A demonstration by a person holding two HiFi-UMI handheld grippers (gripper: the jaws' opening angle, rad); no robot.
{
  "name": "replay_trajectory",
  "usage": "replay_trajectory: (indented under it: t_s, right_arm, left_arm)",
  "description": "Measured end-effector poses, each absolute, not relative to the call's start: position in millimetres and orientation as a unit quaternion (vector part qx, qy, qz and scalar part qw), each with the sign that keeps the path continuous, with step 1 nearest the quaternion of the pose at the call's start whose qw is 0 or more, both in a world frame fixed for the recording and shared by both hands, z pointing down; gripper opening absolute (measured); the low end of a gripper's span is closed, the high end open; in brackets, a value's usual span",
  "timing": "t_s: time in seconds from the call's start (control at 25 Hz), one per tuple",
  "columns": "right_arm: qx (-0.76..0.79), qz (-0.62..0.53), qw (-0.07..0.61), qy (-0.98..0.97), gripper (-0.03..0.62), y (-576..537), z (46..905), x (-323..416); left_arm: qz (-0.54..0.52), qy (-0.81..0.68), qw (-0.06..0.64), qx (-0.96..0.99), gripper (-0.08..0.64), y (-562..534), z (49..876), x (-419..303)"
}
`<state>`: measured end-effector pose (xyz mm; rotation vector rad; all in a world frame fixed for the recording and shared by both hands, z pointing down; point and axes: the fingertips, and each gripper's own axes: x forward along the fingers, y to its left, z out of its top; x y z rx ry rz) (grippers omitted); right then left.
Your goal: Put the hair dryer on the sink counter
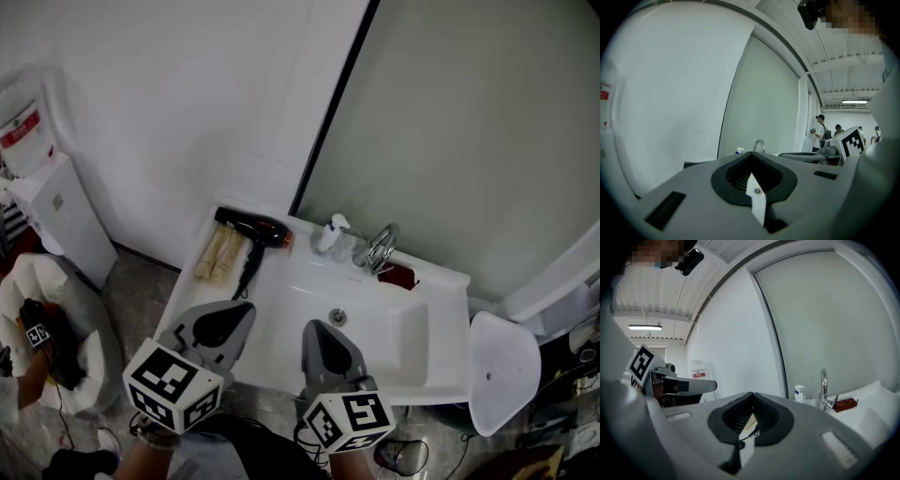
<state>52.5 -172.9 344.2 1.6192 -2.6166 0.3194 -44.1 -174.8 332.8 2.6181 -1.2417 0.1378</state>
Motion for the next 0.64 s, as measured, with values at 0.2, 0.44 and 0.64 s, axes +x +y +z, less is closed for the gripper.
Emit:
replay_trajectory:
  t_s: [0.2,0.44,0.64]
  right_arm:
    - [0.522,0.108,0.029,-0.846,-0.002,-176.6,347.8,51.8]
    - [0.521,0.11,0.03,-0.846,-0.002,-180.3,351.0,53.1]
    - [0.522,0.113,0.031,-0.845,-0.002,-181.3,354.1,54.9]
  left_arm:
    - [0.051,-0.423,0.125,0.896,0.003,-178.2,334.4,-44.0]
    - [0.056,-0.418,0.127,0.898,0.003,-180.9,338.2,-39.9]
    - [0.057,-0.416,0.129,0.898,0.003,-182.5,340.5,-37.5]
